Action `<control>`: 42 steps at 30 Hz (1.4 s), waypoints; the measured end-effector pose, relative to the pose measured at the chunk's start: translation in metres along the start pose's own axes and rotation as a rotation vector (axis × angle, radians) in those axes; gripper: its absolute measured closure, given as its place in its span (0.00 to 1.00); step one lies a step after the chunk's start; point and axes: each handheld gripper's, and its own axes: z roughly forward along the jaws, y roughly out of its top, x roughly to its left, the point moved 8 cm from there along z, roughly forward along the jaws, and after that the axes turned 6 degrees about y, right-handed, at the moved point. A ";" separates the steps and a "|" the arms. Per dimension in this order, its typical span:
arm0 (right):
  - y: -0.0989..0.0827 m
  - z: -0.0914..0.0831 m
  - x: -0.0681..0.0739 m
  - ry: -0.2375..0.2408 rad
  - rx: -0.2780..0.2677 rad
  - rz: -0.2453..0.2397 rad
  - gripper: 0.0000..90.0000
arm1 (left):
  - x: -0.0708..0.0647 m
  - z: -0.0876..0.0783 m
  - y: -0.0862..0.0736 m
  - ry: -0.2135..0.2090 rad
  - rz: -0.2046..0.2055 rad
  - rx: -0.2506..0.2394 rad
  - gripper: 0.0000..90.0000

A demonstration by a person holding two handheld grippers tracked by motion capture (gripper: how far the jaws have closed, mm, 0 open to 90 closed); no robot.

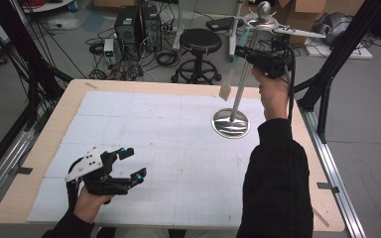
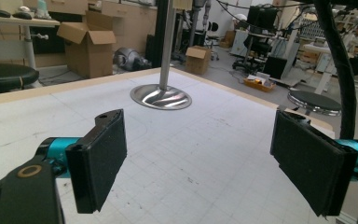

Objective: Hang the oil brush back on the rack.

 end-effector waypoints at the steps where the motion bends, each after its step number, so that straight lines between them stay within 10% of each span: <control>1: -0.001 0.000 0.000 -0.009 -0.002 -0.005 0.90 | 0.000 0.000 0.000 0.003 -0.002 0.001 0.21; 10: -0.031 -0.025 -0.005 -0.090 -0.036 -0.029 0.49 | 0.005 -0.004 0.001 0.021 0.000 -0.004 0.21; 22: -0.136 -0.101 0.003 -0.083 -0.038 -0.126 0.22 | 0.007 0.000 -0.001 0.031 0.020 -0.019 0.21; 31: -0.212 -0.146 0.033 -0.109 0.058 -0.230 0.20 | 0.009 0.004 -0.004 0.038 0.028 -0.015 0.20; 42: -0.248 -0.166 0.044 -0.105 0.007 -0.189 0.19 | 0.009 0.006 -0.006 0.045 0.025 -0.007 0.20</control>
